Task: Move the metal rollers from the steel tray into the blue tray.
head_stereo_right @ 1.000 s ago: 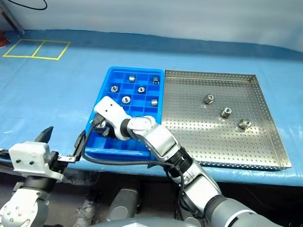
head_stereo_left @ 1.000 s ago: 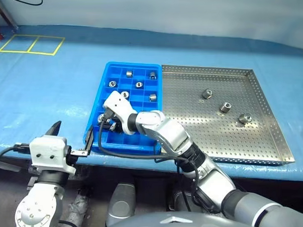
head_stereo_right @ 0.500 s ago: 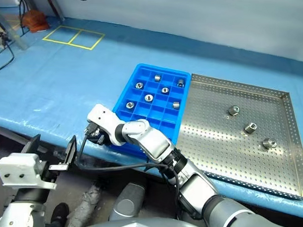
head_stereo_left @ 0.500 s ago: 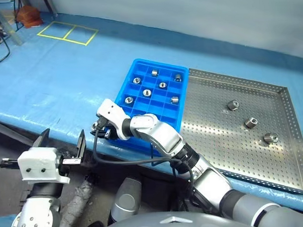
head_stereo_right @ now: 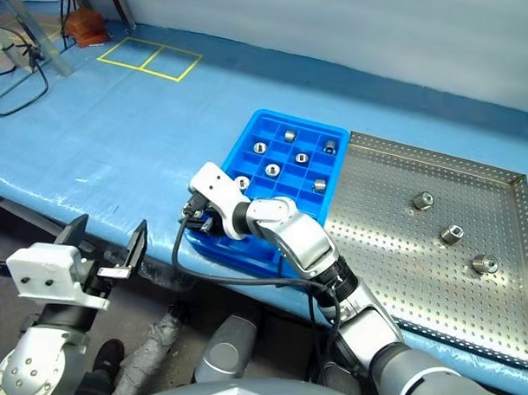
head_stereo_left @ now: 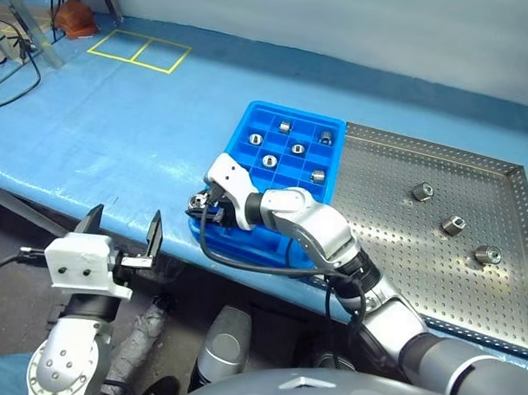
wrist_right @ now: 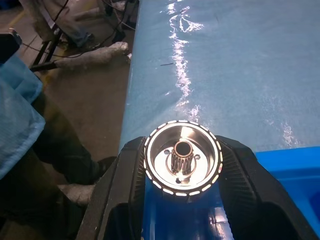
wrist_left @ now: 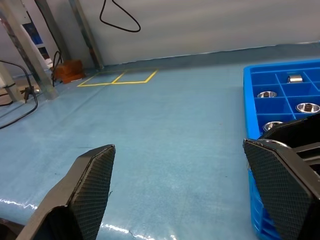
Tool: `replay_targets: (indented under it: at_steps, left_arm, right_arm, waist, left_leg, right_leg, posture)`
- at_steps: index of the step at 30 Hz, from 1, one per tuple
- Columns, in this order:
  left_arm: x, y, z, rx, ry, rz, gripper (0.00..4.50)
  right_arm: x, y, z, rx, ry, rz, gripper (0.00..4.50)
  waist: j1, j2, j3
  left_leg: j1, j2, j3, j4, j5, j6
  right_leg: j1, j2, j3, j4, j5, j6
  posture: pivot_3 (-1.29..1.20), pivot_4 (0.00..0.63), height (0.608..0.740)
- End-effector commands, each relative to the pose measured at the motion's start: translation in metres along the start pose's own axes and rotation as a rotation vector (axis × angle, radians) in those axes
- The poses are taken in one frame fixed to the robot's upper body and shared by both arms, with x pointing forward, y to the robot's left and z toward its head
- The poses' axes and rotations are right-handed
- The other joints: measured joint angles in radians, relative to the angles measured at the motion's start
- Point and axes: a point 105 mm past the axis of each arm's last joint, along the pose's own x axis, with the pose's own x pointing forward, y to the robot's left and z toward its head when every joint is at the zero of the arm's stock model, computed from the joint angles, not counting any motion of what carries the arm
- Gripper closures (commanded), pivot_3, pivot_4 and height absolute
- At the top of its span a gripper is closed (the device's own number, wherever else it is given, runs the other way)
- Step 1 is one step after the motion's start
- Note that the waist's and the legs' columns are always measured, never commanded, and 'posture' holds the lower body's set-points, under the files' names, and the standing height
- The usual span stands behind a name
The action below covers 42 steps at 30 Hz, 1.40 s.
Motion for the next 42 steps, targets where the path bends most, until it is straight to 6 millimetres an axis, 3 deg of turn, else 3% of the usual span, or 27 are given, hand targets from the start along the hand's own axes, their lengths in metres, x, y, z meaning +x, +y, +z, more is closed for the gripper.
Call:
replay_targets:
  at_steps: [1, 9, 17, 25, 30, 34, 37, 41, 42]
  left_arm:
    - [0.0, -0.006, 0.013, 0.01, -0.042, -0.031, 0.0]
    - [0.002, -0.006, 0.014, 0.011, -0.043, -0.044, 0.0]
    - [0.004, -0.009, 0.014, 0.005, -0.038, -0.065, 0.0]
    - [0.009, -0.012, 0.013, 0.0, -0.04, -0.097, 0.0]
    - [0.014, -0.017, 0.014, -0.003, -0.046, -0.131, 0.0]
    - [0.025, -0.023, 0.018, -0.007, -0.073, -0.187, 0.0]
    - [0.041, -0.033, 0.023, -0.023, -0.107, -0.254, 0.0]
    - [0.054, -0.045, 0.027, -0.041, -0.13, -0.335, 0.0]
    - [0.059, -0.053, 0.028, -0.054, -0.133, -0.372, 0.0]
  right_arm:
    - [-0.002, 0.007, 0.005, -0.023, -0.022, 0.017, 2.81]
    - [0.005, -0.005, -0.024, -0.055, 0.081, -0.059, 2.81]
    - [0.004, -0.01, -0.031, -0.104, 0.123, -0.085, 2.81]
    - [-0.001, -0.015, -0.035, -0.107, 0.139, -0.113, 0.18]
    - [-0.008, -0.021, -0.027, -0.097, 0.103, -0.153, 0.05]
    - [-0.032, -0.047, 0.002, -0.066, -0.042, -0.344, 0.05]
    - [-0.068, -0.079, 0.018, -0.001, -0.133, -0.543, 0.05]
    - [-0.106, -0.108, 0.016, 0.042, -0.147, -0.749, 0.05]
    - [-0.124, -0.124, 0.008, 0.068, -0.126, -0.869, 0.05]
  waist:
    - [-0.001, 0.0, 0.0]
    - [-0.011, 0.0, -0.003]
    - [-0.017, 0.001, -0.007]
    - [-0.03, 0.0, -0.008]
    - [-0.046, 0.0, -0.008]
    - [-0.057, 0.0, -0.008]
    - [-0.078, 0.001, -0.008]
    - [-0.139, 0.002, -0.008]
    - [-0.158, 0.002, -0.008]
  left_leg:
    - [0.0, 0.0, 0.0, 0.0, 0.0, 0.0]
    - [0.002, 0.001, 0.0, 0.0, 0.0, -0.001]
    - [0.003, 0.001, -0.001, 0.0, 0.0, -0.001]
    - [0.003, 0.001, -0.001, 0.001, 0.0, -0.001]
    - [0.003, 0.001, -0.002, 0.001, 0.001, 0.002]
    - [0.003, 0.001, -0.004, 0.001, 0.002, 0.002]
    - [0.003, 0.001, -0.006, 0.003, 0.002, 0.0]
    - [0.005, 0.001, -0.008, 0.004, 0.002, 0.0]
    - [0.005, 0.001, -0.008, 0.004, 0.003, 0.0]
  right_leg:
    - [0.0, 0.0, 0.0, 0.0, 0.0, 0.0]
    - [0.001, 0.0, -0.002, 0.001, -0.001, -0.001]
    - [0.002, 0.0, -0.003, 0.002, -0.001, -0.002]
    - [0.003, 0.0, -0.004, 0.001, -0.001, -0.003]
    - [0.003, 0.0, -0.005, 0.002, -0.002, -0.004]
    - [0.004, 0.0, -0.007, 0.002, -0.002, -0.004]
    - [0.006, 0.0, -0.01, 0.002, -0.002, -0.004]
    - [0.012, 0.0, -0.012, 0.0, -0.002, -0.004]
    - [0.013, -0.001, -0.012, 0.0, -0.002, -0.004]
  posture:
    - [0.48, 0.15, 0.74]
    - [0.49, 0.15, 0.74]
    - [0.47, 0.15, 0.74]
    - [0.43, 0.15, 0.74]
    - [0.39, 0.15, 0.74]
    - [0.32, 0.15, 0.74]
    - [0.25, 0.15, 0.74]
    - [0.18, 0.15, 0.74]
    - [0.15, 0.15, 0.74]
